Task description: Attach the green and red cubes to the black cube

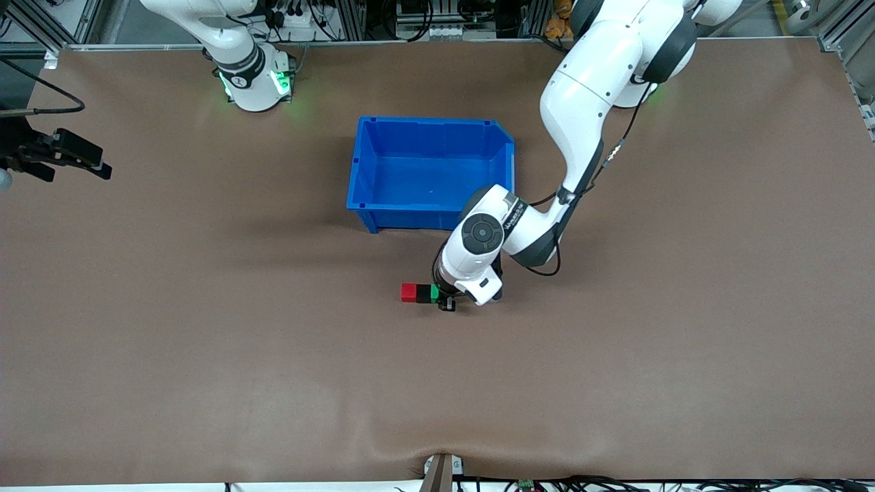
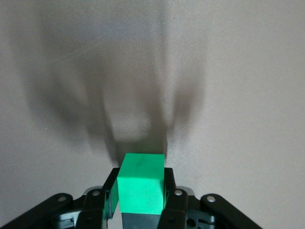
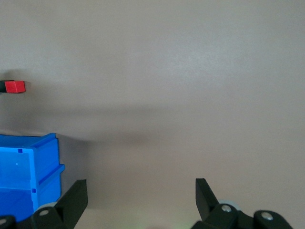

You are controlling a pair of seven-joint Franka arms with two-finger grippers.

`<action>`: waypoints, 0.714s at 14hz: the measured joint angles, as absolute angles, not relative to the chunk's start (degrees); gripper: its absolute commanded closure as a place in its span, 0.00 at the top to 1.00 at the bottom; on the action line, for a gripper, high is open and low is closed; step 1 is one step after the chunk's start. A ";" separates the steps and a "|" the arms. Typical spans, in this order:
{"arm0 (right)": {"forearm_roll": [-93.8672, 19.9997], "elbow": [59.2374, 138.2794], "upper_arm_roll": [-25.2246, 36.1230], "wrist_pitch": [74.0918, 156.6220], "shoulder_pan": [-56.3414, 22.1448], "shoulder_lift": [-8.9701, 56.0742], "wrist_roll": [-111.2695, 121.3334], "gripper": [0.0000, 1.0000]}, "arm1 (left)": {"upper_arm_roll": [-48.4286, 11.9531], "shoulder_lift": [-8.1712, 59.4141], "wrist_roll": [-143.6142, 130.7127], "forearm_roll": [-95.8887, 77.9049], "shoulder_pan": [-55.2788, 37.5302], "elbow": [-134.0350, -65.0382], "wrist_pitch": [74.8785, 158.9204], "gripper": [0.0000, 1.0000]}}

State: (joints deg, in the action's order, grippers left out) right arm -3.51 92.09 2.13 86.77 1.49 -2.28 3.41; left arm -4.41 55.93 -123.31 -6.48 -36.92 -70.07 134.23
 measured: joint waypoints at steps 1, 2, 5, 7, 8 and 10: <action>-3.52 92.09 2.14 86.60 1.49 -2.28 3.41 1.00 | -4.31 55.82 -122.76 -6.48 -36.90 -69.84 134.23 1.00; -3.52 92.08 2.14 86.49 1.49 -2.28 3.41 1.00 | -4.17 55.48 -121.81 -6.48 -36.74 -69.39 134.17 1.00; -3.51 92.06 2.14 85.92 1.49 -2.29 3.41 1.00 | -3.89 51.52 -116.56 -6.48 -34.35 -67.84 129.46 1.00; -3.51 91.98 2.17 85.62 1.50 -2.29 3.41 1.00 | -3.69 46.66 -109.98 -6.46 -31.07 -67.39 124.31 1.00; -3.51 91.87 2.19 85.21 1.50 -2.30 3.40 1.00 | -3.62 44.00 -105.83 -6.46 -29.19 -67.37 121.41 1.00; -3.47 91.27 2.26 83.82 1.52 -2.32 3.38 1.00 | -3.48 38.90 -95.44 -5.85 -25.34 -67.43 115.13 1.00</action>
State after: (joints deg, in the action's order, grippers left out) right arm -3.47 91.27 2.26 83.82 1.52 -2.32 3.38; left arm -3.48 38.90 -95.44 -5.85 -25.34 -67.43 115.13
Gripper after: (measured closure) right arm 0.000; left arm 0.000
